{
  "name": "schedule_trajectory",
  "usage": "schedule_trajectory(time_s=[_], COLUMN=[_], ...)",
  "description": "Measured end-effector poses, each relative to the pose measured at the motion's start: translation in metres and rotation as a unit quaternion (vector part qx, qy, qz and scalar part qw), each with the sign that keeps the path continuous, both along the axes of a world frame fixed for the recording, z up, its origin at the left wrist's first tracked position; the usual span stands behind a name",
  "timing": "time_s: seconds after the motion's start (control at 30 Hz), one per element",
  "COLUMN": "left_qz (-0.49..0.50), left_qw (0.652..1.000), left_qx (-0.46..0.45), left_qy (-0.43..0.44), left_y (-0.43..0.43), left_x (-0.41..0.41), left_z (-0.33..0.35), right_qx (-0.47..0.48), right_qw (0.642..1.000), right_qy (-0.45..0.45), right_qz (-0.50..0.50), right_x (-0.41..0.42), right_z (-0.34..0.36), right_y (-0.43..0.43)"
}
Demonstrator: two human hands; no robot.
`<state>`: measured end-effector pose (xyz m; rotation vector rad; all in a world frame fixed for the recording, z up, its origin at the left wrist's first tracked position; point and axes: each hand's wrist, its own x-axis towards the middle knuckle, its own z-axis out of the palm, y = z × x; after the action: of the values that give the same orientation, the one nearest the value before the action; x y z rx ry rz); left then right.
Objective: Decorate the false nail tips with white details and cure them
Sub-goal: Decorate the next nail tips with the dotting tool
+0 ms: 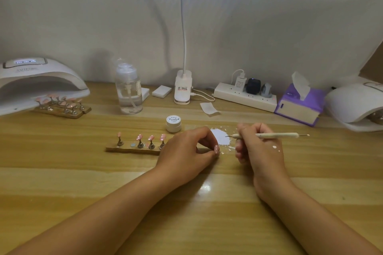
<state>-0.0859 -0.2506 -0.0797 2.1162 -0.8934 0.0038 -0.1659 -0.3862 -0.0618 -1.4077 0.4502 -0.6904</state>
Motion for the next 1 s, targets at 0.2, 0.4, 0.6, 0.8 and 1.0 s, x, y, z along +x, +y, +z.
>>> schedule_trajectory(time_s=[0.2,0.4,0.6,0.8,1.0], left_qz=[-0.001,-0.004,-0.008,-0.009,-0.016], left_qw=[1.000,1.000,1.000,1.000,1.000], left_qx=[-0.001,0.000,0.005,0.008,0.002], left_qy=[0.001,-0.003,-0.005,-0.010,-0.014], left_y=[-0.0007,-0.0002,0.0002,0.0000,-0.0001], left_x=[0.0000,-0.0003,-0.0006,-0.0005,0.0000], left_z=[0.0007,0.0013,0.0023,0.0028,0.0025], right_qx=[-0.033,-0.049,-0.062,-0.072,-0.083], right_qw=[0.998,0.997,0.996,0.995,0.994], right_qy=[0.027,0.053,0.056,0.059,0.061], right_qz=[0.037,0.028,0.028,0.032,0.030], right_x=[-0.0003,0.0010,0.0011,0.0021,0.0034], right_z=[-0.0006,-0.0003,-0.0009,-0.0022,-0.0035], right_y=[0.0032,0.0049,0.0054,0.0048,0.0041])
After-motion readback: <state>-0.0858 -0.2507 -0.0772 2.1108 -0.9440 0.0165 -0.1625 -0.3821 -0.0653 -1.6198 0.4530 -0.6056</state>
